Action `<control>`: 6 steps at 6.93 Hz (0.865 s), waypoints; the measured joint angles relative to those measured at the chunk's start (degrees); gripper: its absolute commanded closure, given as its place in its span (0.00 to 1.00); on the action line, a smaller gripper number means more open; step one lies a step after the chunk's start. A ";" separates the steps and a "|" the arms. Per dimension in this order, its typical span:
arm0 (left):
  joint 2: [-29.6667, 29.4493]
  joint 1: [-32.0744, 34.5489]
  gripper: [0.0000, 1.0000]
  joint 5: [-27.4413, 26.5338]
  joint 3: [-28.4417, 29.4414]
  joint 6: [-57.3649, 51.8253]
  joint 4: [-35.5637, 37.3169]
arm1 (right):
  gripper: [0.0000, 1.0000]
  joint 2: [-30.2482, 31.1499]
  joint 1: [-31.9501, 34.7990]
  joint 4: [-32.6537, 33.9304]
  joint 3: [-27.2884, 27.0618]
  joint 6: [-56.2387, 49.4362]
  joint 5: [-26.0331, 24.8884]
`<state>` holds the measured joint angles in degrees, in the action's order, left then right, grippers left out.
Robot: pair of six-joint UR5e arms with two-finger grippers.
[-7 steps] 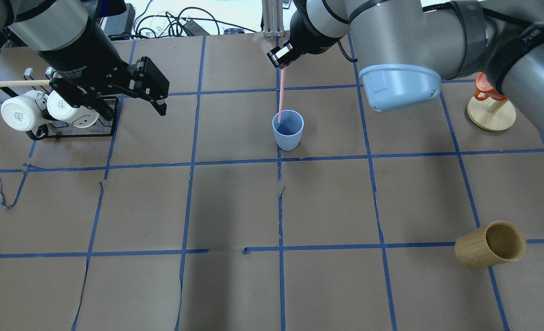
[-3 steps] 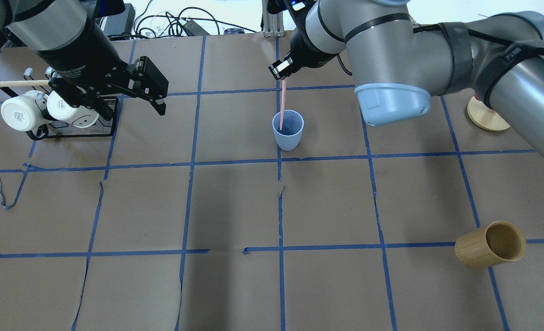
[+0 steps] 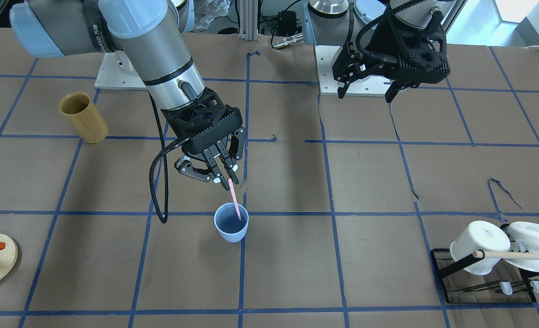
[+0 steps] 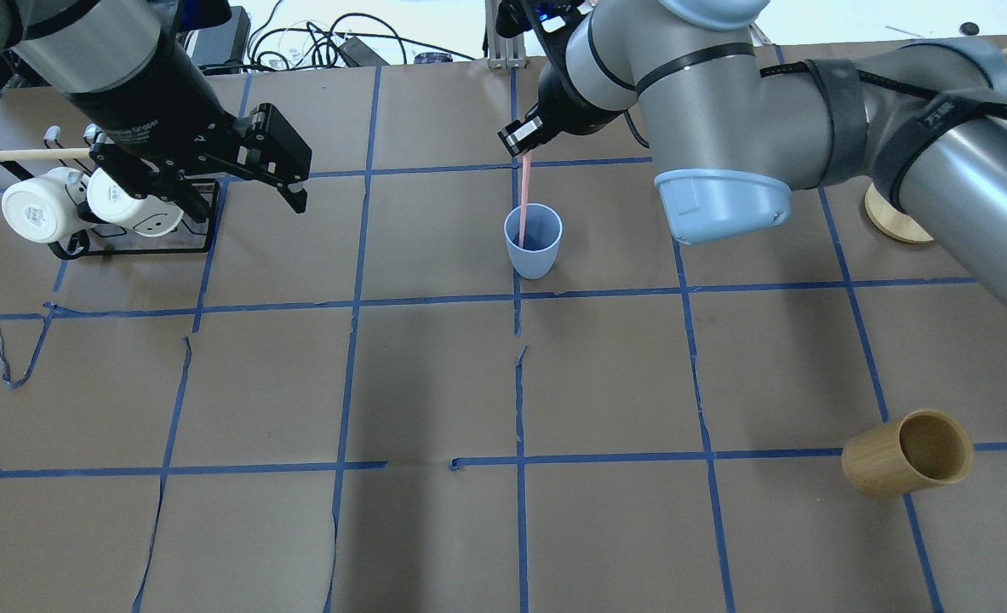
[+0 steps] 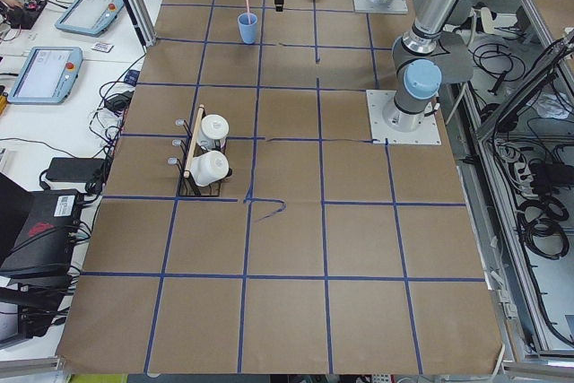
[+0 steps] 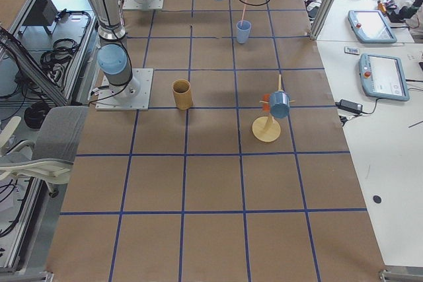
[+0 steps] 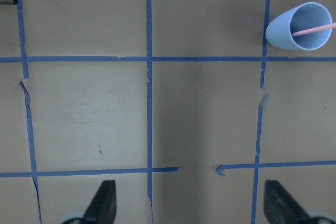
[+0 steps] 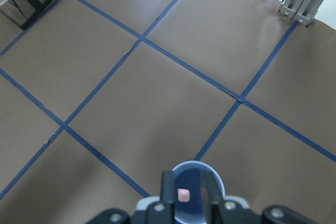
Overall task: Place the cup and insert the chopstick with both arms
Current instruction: 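Lower the pink stick into the blue cup with the right gripper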
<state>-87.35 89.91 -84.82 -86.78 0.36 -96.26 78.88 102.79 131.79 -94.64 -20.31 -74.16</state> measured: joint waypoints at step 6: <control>0.06 -0.22 0.00 0.03 0.07 -0.07 -0.05 | 0.00 3.07 -1.90 -12.80 4.01 7.20 -7.02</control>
<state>-87.30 89.69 -84.79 -86.71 0.29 -96.31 81.95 100.89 119.00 -90.62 -13.11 -81.18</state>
